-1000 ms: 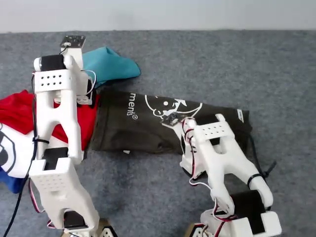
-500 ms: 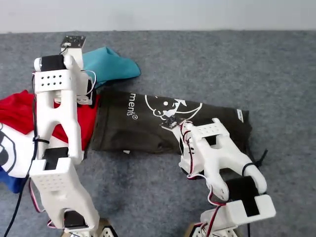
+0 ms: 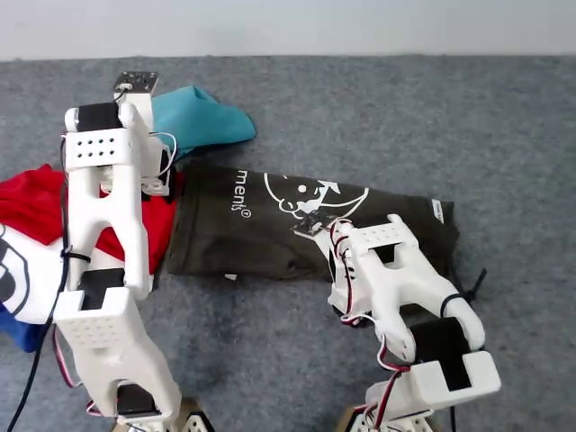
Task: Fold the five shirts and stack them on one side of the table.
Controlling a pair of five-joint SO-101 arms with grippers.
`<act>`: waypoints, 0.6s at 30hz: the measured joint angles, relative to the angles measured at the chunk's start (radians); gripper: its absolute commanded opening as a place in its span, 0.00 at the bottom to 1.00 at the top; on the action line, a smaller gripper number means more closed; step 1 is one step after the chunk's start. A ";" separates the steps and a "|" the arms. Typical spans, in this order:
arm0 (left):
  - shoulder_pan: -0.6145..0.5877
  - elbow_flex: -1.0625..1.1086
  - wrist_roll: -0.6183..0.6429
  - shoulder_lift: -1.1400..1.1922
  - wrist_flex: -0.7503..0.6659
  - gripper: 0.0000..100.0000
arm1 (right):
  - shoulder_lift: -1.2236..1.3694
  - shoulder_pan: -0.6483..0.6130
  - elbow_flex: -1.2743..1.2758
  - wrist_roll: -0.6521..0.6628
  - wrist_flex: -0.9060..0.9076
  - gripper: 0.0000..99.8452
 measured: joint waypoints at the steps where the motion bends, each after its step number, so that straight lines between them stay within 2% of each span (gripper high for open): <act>1: 0.000 0.000 0.000 0.000 0.000 0.12 | -0.025 0.000 0.012 0.006 0.021 0.01; 6: 0.000 0.000 0.000 0.000 0.000 0.12 | -0.207 -0.002 0.020 0.058 0.198 0.01; 9: 0.000 0.000 0.000 0.000 0.000 0.12 | -0.342 0.049 0.020 0.069 0.275 0.01; 13: 0.000 0.000 0.000 0.000 0.000 0.12 | -0.459 0.126 0.020 0.101 0.301 0.01; 18: 0.000 0.000 0.000 0.000 0.000 0.12 | -0.442 0.198 0.021 0.120 0.241 0.01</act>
